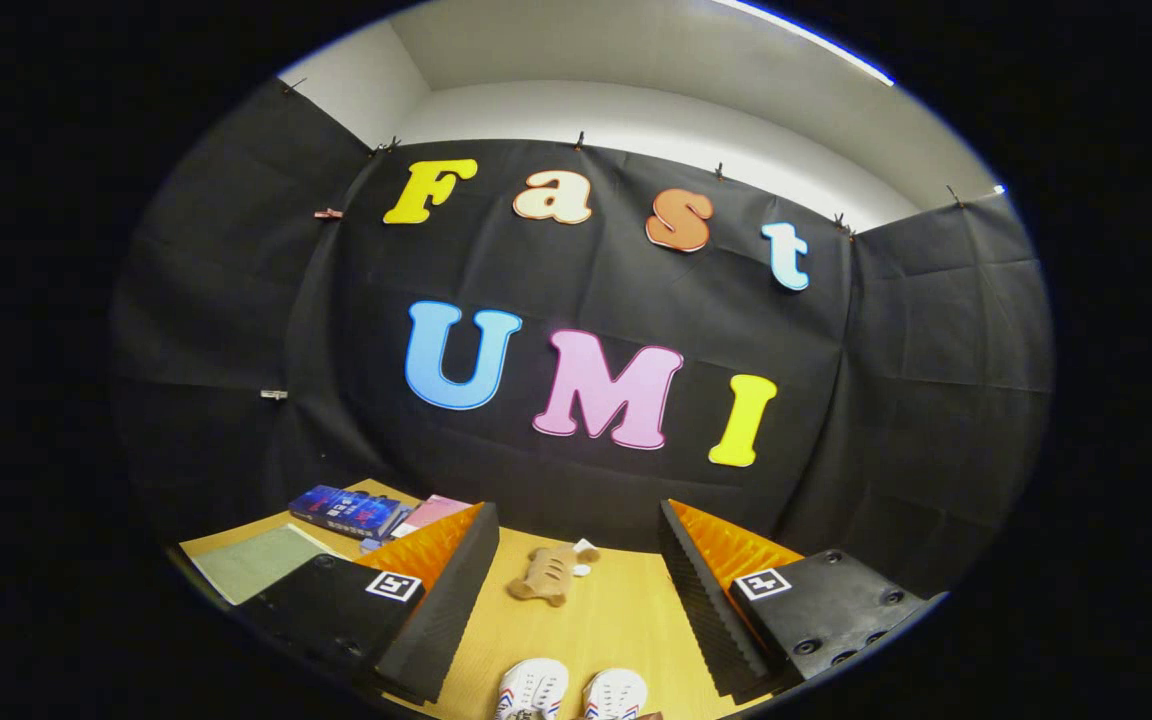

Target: Open the storage box then place both shoes into the box .Put the left shoe in first, then the right shoe, with the right side of both shoes facing outward in a uniform manner.

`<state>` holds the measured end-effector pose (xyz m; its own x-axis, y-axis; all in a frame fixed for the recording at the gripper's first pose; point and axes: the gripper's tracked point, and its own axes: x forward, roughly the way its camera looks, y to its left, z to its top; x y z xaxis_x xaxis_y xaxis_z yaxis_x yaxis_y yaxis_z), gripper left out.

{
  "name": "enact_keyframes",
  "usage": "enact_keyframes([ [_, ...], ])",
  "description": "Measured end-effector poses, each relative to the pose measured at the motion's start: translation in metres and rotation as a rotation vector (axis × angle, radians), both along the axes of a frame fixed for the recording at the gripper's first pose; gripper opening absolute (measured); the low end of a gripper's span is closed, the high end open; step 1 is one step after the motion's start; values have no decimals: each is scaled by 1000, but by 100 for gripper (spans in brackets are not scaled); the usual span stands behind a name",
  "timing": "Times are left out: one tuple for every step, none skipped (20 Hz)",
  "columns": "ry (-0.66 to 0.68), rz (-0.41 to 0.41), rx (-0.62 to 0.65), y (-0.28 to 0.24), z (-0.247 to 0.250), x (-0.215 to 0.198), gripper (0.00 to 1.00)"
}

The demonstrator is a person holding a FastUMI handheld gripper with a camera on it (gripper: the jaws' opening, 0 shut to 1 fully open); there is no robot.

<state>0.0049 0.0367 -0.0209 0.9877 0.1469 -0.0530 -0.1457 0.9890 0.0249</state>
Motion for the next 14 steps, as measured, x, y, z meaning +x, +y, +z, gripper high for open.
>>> enact_keyframes([
  [16, 42, 35, 11, -4, 0, 97],
  [35, 94, 67, 24, -9, 0, 97],
  [60, 154, 103, 38, -16, 0, 97],
  [99, 223, 142, 53, -24, -1, 97],
  [155, 315, 196, 74, -36, -6, 97],
  [208, 385, 243, 91, -48, -11, 98],
  [275, 463, 301, 106, -62, -22, 99],
  [347, 523, 362, 120, -76, -30, 99],
  [424, 576, 433, 131, -90, -39, 98],
  [500, 616, 509, 141, -102, -47, 98],
  [569, 645, 586, 150, -113, -52, 98],
  [639, 668, 652, 158, -128, -57, 98],
  [708, 690, 711, 168, -142, -59, 98],
  [764, 706, 759, 176, -157, -61, 98],
])
